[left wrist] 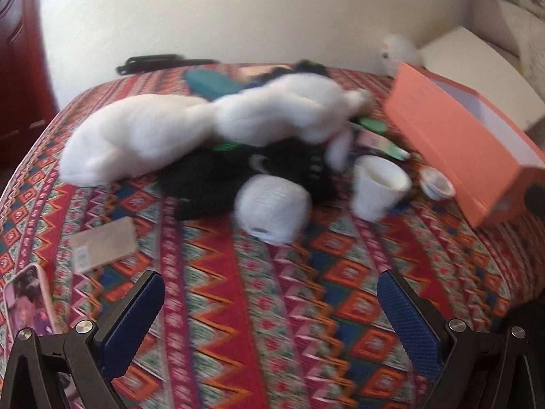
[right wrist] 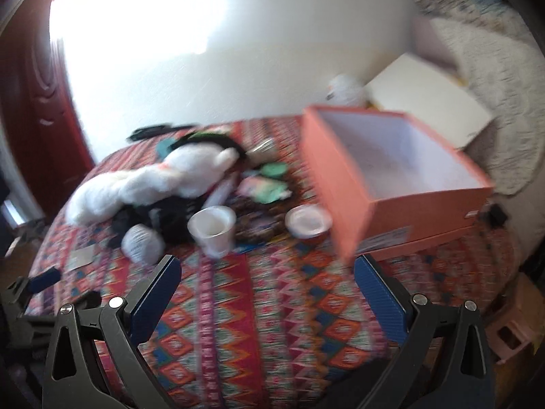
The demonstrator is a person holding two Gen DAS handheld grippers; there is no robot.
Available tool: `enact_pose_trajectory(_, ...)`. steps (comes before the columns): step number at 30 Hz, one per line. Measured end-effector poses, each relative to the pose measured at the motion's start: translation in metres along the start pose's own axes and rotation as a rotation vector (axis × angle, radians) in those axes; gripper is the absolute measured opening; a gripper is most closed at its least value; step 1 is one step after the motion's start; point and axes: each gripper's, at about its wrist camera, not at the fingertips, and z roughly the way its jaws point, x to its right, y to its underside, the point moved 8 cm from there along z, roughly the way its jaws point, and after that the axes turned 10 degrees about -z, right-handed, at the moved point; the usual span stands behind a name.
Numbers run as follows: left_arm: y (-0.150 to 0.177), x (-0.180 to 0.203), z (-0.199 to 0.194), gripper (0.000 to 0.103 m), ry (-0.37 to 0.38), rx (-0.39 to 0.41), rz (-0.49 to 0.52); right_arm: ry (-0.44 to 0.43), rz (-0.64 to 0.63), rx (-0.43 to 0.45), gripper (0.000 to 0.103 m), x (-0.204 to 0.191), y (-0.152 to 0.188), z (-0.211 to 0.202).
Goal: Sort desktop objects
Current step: 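Reach both grippers to the long white plush toy and grasp it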
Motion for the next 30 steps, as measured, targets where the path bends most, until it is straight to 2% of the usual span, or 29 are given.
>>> enact_pose_trajectory(2,-0.008,-0.018,0.008,0.103,-0.051,0.005,0.014,-0.153,0.052,-0.037,0.103,-0.015,-0.008,0.017)
enact_pose_trajectory(4,-0.015,-0.036,0.017,0.103,-0.101,0.01,0.028,-0.299,0.167,-0.07,0.103,-0.023,-0.024,0.037)
enact_pose_trajectory(6,-0.027,-0.048,0.029,0.103,-0.154,0.006,0.077,-0.411,0.273,-0.094,0.103,-0.029,-0.041,0.055)
enact_pose_trajectory(7,-0.032,-0.052,0.034,0.103,-0.171,-0.001,0.096,-0.439,0.306,-0.096,0.103,-0.033,-0.049,0.064)
enact_pose_trajectory(9,-0.04,-0.06,0.046,0.103,-0.199,-0.013,0.124,-0.467,0.345,-0.101,0.103,-0.04,-0.065,0.081)
enact_pose_trajectory(12,-0.049,-0.069,0.071,0.103,-0.253,-0.043,0.187,-0.479,0.4,-0.146,0.103,-0.045,-0.081,0.111)
enact_pose_trajectory(17,-0.054,-0.08,0.113,0.103,-0.348,-0.076,0.293,-0.546,0.522,-0.211,0.103,-0.051,-0.102,0.16)
enact_pose_trajectory(22,-0.063,-0.088,0.143,0.103,-0.351,-0.113,0.31,-0.617,0.63,-0.276,0.103,-0.063,-0.113,0.206)
enact_pose_trajectory(30,-0.09,-0.106,0.179,0.103,-0.366,-0.102,0.316,-0.715,0.862,-0.424,0.103,-0.099,-0.102,0.285)
